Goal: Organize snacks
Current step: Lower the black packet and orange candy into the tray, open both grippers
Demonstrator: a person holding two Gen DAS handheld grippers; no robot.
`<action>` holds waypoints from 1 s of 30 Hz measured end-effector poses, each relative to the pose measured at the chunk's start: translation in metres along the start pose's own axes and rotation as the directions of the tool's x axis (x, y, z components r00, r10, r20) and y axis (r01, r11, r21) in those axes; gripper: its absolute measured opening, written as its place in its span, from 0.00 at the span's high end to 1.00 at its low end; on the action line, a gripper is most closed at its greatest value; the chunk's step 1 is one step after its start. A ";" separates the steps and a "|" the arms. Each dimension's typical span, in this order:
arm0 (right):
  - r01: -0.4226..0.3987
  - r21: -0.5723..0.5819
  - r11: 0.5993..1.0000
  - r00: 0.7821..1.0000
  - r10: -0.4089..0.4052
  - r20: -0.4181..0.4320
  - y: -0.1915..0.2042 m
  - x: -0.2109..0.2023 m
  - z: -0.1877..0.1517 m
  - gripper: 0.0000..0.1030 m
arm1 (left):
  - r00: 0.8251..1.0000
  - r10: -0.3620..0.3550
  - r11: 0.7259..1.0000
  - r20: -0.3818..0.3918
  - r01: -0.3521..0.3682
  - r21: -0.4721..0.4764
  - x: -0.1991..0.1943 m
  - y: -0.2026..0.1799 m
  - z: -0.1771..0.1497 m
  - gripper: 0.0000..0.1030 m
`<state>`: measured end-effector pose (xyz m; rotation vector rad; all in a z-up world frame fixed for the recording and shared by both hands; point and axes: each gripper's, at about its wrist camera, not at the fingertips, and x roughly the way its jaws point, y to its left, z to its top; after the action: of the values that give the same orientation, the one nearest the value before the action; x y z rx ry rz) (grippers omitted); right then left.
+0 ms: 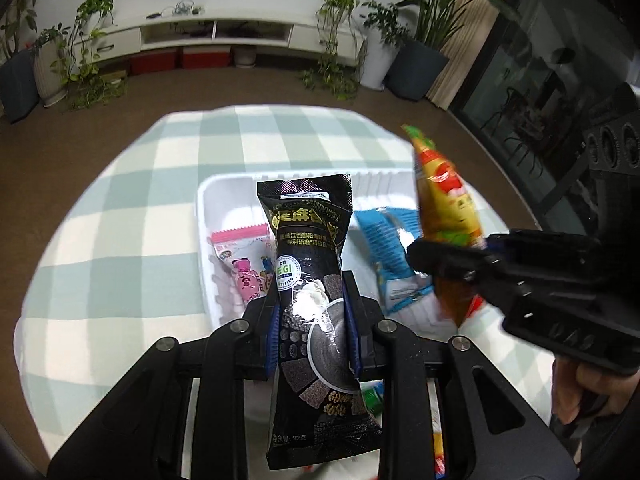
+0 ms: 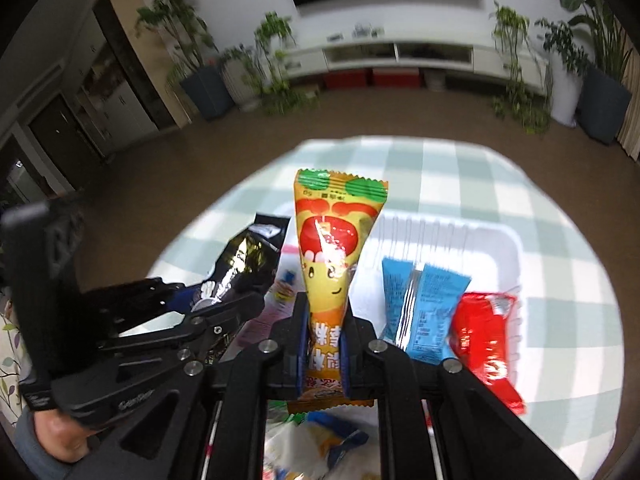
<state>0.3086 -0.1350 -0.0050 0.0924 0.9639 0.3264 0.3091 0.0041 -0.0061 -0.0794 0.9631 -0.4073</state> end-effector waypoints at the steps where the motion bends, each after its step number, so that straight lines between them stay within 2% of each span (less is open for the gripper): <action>1: 0.003 0.005 1.000 1.000 -0.003 -0.008 -0.003 0.005 -0.001 0.87 | 1.000 0.003 1.000 -0.004 -0.003 -0.003 0.006 0.001 0.000 0.77; 18: 0.058 0.010 0.998 0.993 -0.056 -0.099 -0.016 0.059 -0.008 0.86 | 0.996 0.068 0.998 -0.050 -0.067 0.021 0.059 0.011 0.001 0.75; 28: 0.076 0.008 0.997 0.992 -0.075 -0.103 -0.018 0.063 -0.008 0.81 | 0.998 0.047 0.999 -0.052 -0.046 0.021 0.053 0.011 -0.001 0.73; 30: 0.080 0.006 0.997 0.992 -0.079 -0.100 -0.018 0.062 -0.008 0.76 | 0.998 0.041 0.999 -0.045 -0.040 0.017 0.049 0.012 -0.002 0.73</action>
<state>0.3387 -0.1332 -0.0624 0.0471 1.0653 0.2551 0.3359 -0.0027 -0.0484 -0.0360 1.0046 -0.3806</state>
